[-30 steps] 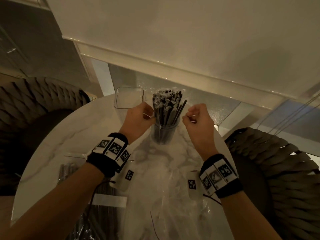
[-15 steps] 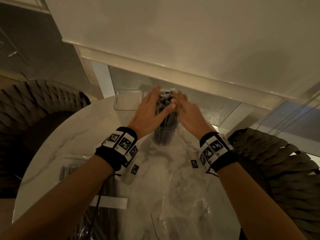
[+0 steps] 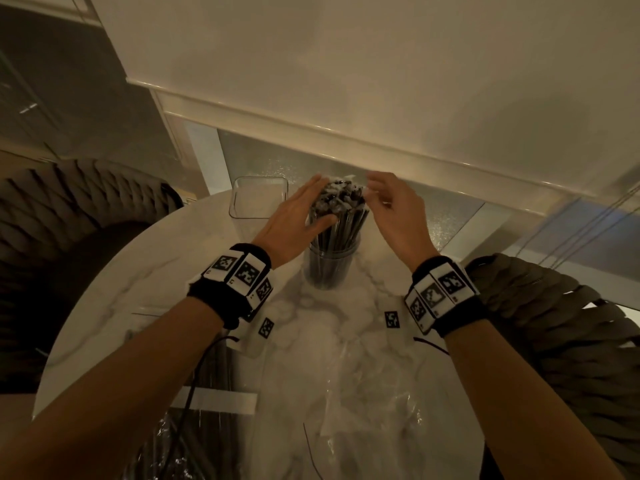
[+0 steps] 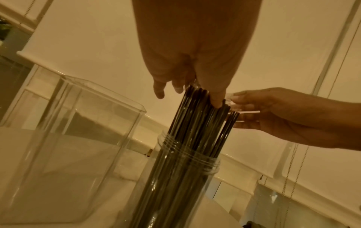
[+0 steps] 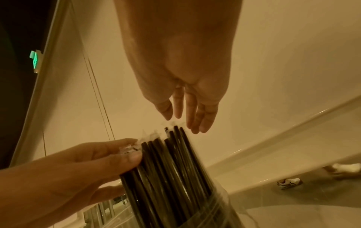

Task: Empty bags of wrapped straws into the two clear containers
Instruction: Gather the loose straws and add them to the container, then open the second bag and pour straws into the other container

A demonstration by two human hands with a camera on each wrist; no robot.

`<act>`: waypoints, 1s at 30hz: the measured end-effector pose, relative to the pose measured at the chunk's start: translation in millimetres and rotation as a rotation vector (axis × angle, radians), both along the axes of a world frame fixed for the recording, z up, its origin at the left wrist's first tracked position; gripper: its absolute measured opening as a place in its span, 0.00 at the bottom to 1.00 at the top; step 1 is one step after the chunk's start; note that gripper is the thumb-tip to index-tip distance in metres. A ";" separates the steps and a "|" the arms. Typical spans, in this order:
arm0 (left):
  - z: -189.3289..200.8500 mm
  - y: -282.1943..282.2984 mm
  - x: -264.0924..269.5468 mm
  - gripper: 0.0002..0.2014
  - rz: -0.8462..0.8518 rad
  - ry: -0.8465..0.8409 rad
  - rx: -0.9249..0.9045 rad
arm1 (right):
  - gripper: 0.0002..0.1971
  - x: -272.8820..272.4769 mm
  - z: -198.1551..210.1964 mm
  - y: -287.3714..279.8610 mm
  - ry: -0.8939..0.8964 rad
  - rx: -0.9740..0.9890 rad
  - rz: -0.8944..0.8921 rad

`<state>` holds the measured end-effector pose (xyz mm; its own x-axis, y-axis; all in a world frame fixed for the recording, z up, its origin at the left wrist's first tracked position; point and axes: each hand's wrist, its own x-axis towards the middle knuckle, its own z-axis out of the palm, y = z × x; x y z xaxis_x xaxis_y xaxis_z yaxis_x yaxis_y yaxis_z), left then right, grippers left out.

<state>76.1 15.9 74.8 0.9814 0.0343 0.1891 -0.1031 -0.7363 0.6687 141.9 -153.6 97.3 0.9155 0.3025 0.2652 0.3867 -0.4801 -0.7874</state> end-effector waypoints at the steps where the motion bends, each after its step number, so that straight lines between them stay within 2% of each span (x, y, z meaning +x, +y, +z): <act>1: -0.6 -1.2 0.6 0.31 0.001 -0.014 0.002 | 0.15 1.1 -0.2 3.3 -0.001 -0.001 0.019; 6: -2.6 -3.6 1.6 0.31 -0.019 -0.021 0.002 | 0.13 1.8 -5.7 9.9 -0.032 -0.103 0.078; 13: 11.8 10.3 -11.1 0.45 -0.007 0.000 -0.049 | 0.13 -1.9 14.6 -13.8 -0.068 -0.077 -0.009; 16: 32.4 15.9 -19.7 0.41 0.016 -0.075 -0.031 | 0.11 -6.4 35.3 -23.6 -0.124 -0.072 -0.025; 20: 74.5 18.0 -27.7 0.34 0.059 -0.215 -0.133 | 0.11 -19.4 83.9 -22.9 -0.259 0.024 0.009; 23: 100.1 22.7 -38.6 0.29 0.093 -0.227 -0.192 | 0.11 -37.9 115.1 -12.8 -0.252 0.162 0.141; 26: 107.3 31.6 -54.2 0.21 0.144 -0.177 -0.168 | 0.10 -57.9 119.8 15.1 -0.133 0.189 0.359; 28: 100.5 45.1 -67.2 0.14 0.134 -0.058 -0.039 | 0.09 -73.6 107.5 42.1 0.010 0.057 0.484; 30: 77.9 67.7 -82.1 0.09 0.079 0.140 0.117 | 0.09 -91.8 83.3 71.4 0.137 -0.244 0.622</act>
<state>-6.0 83.6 152.7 0.9935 0.0976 0.0583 0.0457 -0.8122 0.5815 50.1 -82.2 180.6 0.5722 0.8199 0.0172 0.5530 -0.3703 -0.7464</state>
